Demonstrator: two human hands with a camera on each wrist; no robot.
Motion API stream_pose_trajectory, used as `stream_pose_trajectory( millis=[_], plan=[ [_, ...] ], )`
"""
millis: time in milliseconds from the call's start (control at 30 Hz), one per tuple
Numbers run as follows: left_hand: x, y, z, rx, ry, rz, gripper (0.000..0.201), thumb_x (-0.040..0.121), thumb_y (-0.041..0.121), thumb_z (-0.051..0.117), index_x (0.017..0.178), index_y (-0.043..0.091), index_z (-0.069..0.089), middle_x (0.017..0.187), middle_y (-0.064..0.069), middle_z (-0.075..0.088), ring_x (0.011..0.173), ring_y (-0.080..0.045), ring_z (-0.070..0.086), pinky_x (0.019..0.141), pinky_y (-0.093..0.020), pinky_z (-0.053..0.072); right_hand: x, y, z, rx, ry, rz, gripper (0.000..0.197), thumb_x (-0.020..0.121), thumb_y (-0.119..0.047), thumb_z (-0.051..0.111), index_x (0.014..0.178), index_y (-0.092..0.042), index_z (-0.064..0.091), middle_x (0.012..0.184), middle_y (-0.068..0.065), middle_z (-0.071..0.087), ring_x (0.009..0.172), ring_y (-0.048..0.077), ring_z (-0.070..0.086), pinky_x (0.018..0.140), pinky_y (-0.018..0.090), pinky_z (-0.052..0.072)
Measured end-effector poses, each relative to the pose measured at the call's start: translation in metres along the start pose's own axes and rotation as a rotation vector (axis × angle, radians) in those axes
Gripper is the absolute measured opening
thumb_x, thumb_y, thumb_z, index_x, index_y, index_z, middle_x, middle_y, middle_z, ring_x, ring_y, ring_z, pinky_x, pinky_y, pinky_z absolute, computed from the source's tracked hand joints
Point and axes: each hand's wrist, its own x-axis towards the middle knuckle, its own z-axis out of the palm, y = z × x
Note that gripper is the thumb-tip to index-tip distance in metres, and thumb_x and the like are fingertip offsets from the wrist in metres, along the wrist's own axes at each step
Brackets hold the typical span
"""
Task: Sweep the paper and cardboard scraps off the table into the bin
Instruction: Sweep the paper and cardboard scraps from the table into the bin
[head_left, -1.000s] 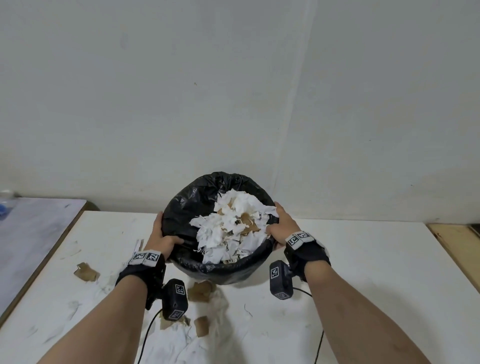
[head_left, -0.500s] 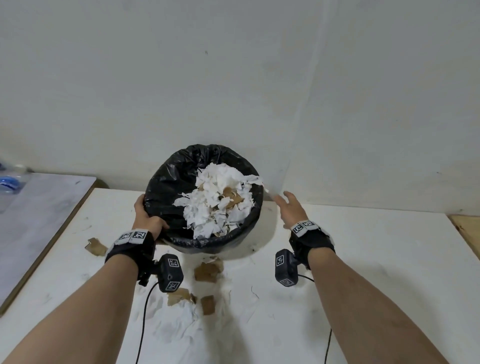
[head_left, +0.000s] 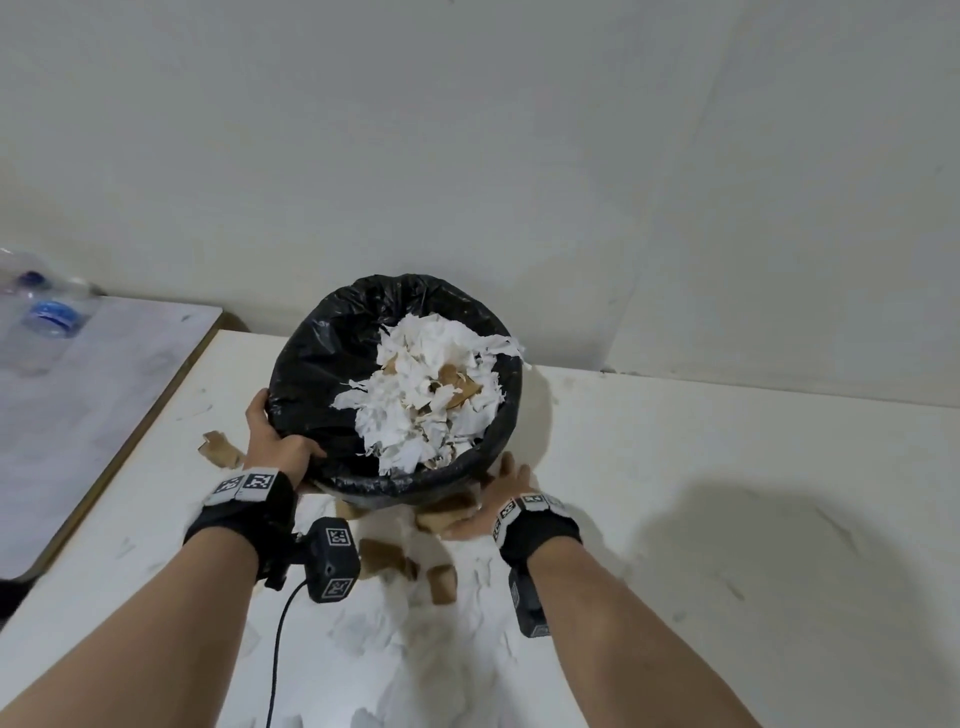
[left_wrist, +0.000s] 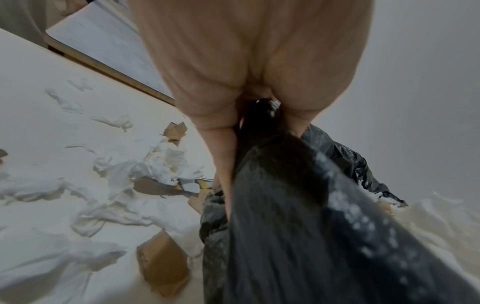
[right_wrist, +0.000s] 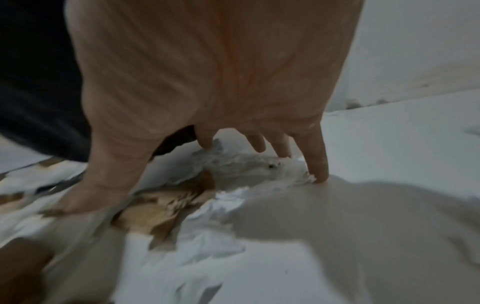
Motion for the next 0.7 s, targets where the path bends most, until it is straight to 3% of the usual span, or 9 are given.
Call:
stream_pose_trajectory(
  millis=[67, 133, 200, 267, 367, 467, 567, 667, 700],
  plan=[
    [0.003, -0.004, -0.006, 0.02, 0.012, -0.024, 0.097, 0.075, -0.02, 0.053, 0.15, 0.035, 0.029, 0.122, -0.008, 0.047, 0.095, -0.037, 0.052, 0.055, -0.033, 0.05, 0.002, -0.011, 0.011, -0.121, -0.022, -0.025, 0.109, 0.056, -0.071, 0.072, 0.144, -0.022, 0.032, 0.155, 0.011, 0.01, 0.141, 0.039, 0.015, 0.11, 0.056, 0.024],
    [0.006, -0.006, -0.013, 0.059, 0.009, -0.039, 0.098, 0.073, -0.017, 0.056, 0.146, 0.043, 0.03, 0.127, -0.009, 0.044, 0.091, -0.04, 0.055, 0.054, -0.041, 0.056, 0.004, -0.017, 0.014, -0.322, -0.074, -0.052, 0.097, 0.067, -0.068, 0.066, 0.145, -0.024, 0.03, 0.151, 0.007, 0.013, 0.134, 0.038, 0.019, 0.108, 0.053, 0.029],
    [0.009, -0.008, -0.018, 0.093, -0.015, -0.05, 0.1, 0.07, -0.013, 0.058, 0.141, 0.051, 0.03, 0.134, -0.01, 0.04, 0.091, -0.043, 0.057, 0.059, -0.054, 0.06, 0.003, -0.021, 0.013, -0.424, -0.052, -0.12, 0.072, 0.08, -0.049, 0.063, 0.143, -0.024, 0.037, 0.146, 0.008, 0.021, 0.129, 0.036, 0.023, 0.103, 0.049, 0.036],
    [0.008, -0.01, -0.022, 0.1, -0.019, -0.052, 0.1, 0.07, -0.014, 0.057, 0.142, 0.049, 0.029, 0.134, -0.007, 0.04, 0.098, -0.046, 0.056, 0.068, -0.062, 0.058, 0.0, -0.021, 0.014, -0.379, -0.019, -0.187, 0.049, 0.09, -0.022, 0.055, 0.138, -0.018, 0.046, 0.143, 0.012, 0.028, 0.127, 0.034, 0.029, 0.101, 0.046, 0.04],
    [0.008, -0.012, -0.027, 0.053, -0.028, -0.049, 0.101, 0.07, -0.017, 0.056, 0.144, 0.046, 0.029, 0.14, -0.009, 0.043, 0.107, -0.05, 0.056, 0.07, -0.064, 0.057, -0.004, -0.014, 0.013, -0.305, 0.022, -0.227, 0.042, 0.089, 0.0, 0.043, 0.128, -0.011, 0.057, 0.13, 0.016, 0.047, 0.119, 0.035, 0.045, 0.098, 0.041, 0.045],
    [0.003, -0.009, -0.031, 0.015, -0.028, -0.058, 0.098, 0.075, -0.021, 0.052, 0.148, 0.04, 0.028, 0.14, -0.008, 0.041, 0.107, -0.05, 0.054, 0.067, -0.062, 0.057, -0.012, -0.006, 0.009, -0.273, 0.063, -0.224, 0.039, 0.085, 0.003, 0.044, 0.115, -0.009, 0.066, 0.116, 0.017, 0.06, 0.108, 0.035, 0.057, 0.087, 0.035, 0.046],
    [-0.004, -0.006, -0.034, -0.009, -0.049, -0.062, 0.097, 0.077, -0.023, 0.05, 0.15, 0.038, 0.028, 0.134, -0.004, 0.041, 0.108, -0.048, 0.052, 0.067, -0.061, 0.056, -0.019, 0.008, 0.004, -0.183, 0.069, -0.138, 0.032, 0.085, 0.003, 0.044, 0.102, -0.008, 0.07, 0.105, 0.016, 0.067, 0.103, 0.033, 0.061, 0.072, 0.028, 0.037],
    [-0.01, -0.006, -0.036, -0.004, -0.045, -0.048, 0.097, 0.076, -0.023, 0.051, 0.149, 0.037, 0.028, 0.134, -0.007, 0.044, 0.106, -0.049, 0.054, 0.064, -0.057, 0.057, -0.031, 0.021, -0.016, -0.01, 0.12, -0.048, 0.025, 0.081, 0.0, 0.052, 0.062, -0.015, 0.061, 0.068, 0.005, 0.061, 0.088, 0.028, 0.065, 0.061, 0.019, 0.035],
    [-0.015, -0.005, -0.036, 0.001, -0.05, -0.041, 0.097, 0.075, -0.024, 0.051, 0.149, 0.035, 0.029, 0.133, -0.008, 0.045, 0.105, -0.048, 0.054, 0.067, -0.059, 0.057, -0.036, 0.024, -0.028, 0.05, 0.17, -0.035, 0.026, 0.079, -0.002, 0.055, 0.058, -0.016, 0.06, 0.062, 0.003, 0.057, 0.082, 0.026, 0.064, 0.058, 0.019, 0.036]
  ],
)
